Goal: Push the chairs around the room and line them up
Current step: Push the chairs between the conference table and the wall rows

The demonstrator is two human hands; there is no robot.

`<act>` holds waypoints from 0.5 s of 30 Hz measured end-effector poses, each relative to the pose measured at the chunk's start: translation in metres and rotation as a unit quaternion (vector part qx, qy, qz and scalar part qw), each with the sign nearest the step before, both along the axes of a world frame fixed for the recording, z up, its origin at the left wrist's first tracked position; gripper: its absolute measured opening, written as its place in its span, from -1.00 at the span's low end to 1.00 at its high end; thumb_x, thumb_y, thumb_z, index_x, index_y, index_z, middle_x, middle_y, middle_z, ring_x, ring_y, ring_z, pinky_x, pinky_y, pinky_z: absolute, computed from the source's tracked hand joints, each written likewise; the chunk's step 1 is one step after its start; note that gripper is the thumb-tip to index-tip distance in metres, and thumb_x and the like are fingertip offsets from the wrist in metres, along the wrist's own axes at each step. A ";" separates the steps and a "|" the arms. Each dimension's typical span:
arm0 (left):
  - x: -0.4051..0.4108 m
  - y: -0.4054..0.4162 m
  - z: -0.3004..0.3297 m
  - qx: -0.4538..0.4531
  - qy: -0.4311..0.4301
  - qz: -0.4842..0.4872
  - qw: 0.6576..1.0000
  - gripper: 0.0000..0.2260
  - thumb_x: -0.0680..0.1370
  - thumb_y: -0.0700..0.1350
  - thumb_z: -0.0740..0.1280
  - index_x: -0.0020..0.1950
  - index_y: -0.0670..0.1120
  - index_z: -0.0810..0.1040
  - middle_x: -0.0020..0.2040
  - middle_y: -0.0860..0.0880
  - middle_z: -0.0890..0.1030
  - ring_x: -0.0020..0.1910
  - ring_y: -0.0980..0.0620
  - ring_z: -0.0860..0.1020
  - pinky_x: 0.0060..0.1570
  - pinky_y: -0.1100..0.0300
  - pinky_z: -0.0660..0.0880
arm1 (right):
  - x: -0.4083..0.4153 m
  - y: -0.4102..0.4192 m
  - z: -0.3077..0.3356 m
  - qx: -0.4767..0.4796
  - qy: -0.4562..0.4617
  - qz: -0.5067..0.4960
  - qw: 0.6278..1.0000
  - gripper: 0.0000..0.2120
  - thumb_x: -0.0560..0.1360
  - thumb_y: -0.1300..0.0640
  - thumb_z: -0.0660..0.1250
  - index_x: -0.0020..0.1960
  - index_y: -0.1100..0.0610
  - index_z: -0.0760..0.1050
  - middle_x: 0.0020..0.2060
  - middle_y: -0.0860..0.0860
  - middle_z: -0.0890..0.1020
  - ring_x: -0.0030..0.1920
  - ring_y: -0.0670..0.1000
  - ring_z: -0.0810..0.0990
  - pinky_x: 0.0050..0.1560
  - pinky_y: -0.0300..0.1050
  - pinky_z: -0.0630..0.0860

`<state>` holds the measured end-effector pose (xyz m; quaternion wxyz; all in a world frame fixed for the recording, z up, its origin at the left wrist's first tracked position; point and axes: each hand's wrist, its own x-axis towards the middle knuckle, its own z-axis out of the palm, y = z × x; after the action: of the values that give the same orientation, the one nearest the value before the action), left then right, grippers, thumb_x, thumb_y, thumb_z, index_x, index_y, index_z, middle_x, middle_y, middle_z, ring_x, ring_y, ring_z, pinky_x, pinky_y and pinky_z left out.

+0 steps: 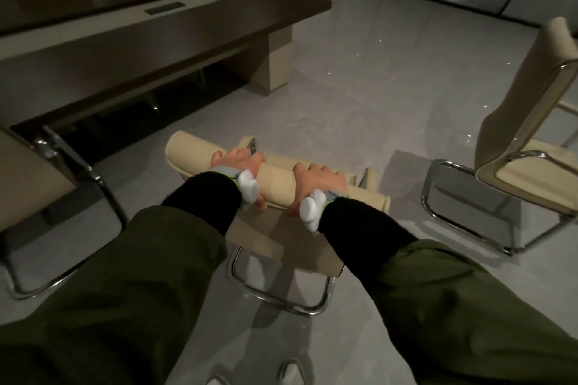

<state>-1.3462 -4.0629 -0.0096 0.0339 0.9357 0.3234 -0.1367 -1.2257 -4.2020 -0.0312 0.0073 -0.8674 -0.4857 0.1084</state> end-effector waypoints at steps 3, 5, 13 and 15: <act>-0.013 -0.008 -0.003 -0.005 -0.002 0.033 0.999 -0.21 0.09 0.24 0.58 0.24 0.16 0.38 0.15 -0.02 0.47 0.19 -0.15 0.46 0.18 -0.14 0.32 | -0.005 -0.001 0.001 -0.018 -0.006 0.030 0.999 -0.46 0.28 -0.08 0.47 0.15 0.01 0.32 0.10 0.10 0.49 0.15 0.20 0.49 -0.02 0.04 0.26; -0.025 -0.013 -0.007 0.002 -0.008 0.050 0.999 -0.24 0.07 0.20 0.59 0.19 0.16 0.37 0.13 -0.01 0.46 0.19 -0.14 0.44 0.14 -0.15 0.31 | -0.011 -0.002 0.003 -0.038 -0.019 0.050 0.998 -0.34 0.16 -0.06 0.55 0.15 -0.01 0.31 0.09 0.07 0.49 0.14 0.18 0.50 -0.05 0.04 0.27; -0.074 -0.051 -0.012 0.032 -0.029 0.106 0.993 -0.29 0.10 0.34 0.54 0.12 0.14 0.37 0.08 0.02 0.46 0.12 -0.09 0.42 -0.05 -0.05 0.23 | -0.038 -0.018 0.005 -0.022 -0.060 0.124 0.990 -0.32 0.09 -0.15 0.51 0.14 -0.10 0.34 0.04 -0.01 0.51 0.06 0.15 0.52 -0.02 0.03 0.36; -0.087 -0.062 -0.008 0.016 -0.030 0.118 0.992 -0.26 0.16 0.42 0.49 0.20 0.12 0.37 0.12 0.00 0.44 0.19 -0.10 0.40 -0.03 -0.05 0.20 | -0.047 -0.023 0.007 -0.020 -0.060 0.138 0.988 -0.32 0.07 -0.18 0.50 0.14 -0.13 0.34 0.02 -0.02 0.51 0.05 0.13 0.53 -0.05 0.01 0.35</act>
<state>-1.4334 -4.1253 -0.0178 0.0442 0.8950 0.4328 -0.0984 -1.2729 -4.2253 -0.0245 -0.0547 -0.7972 -0.5977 0.0656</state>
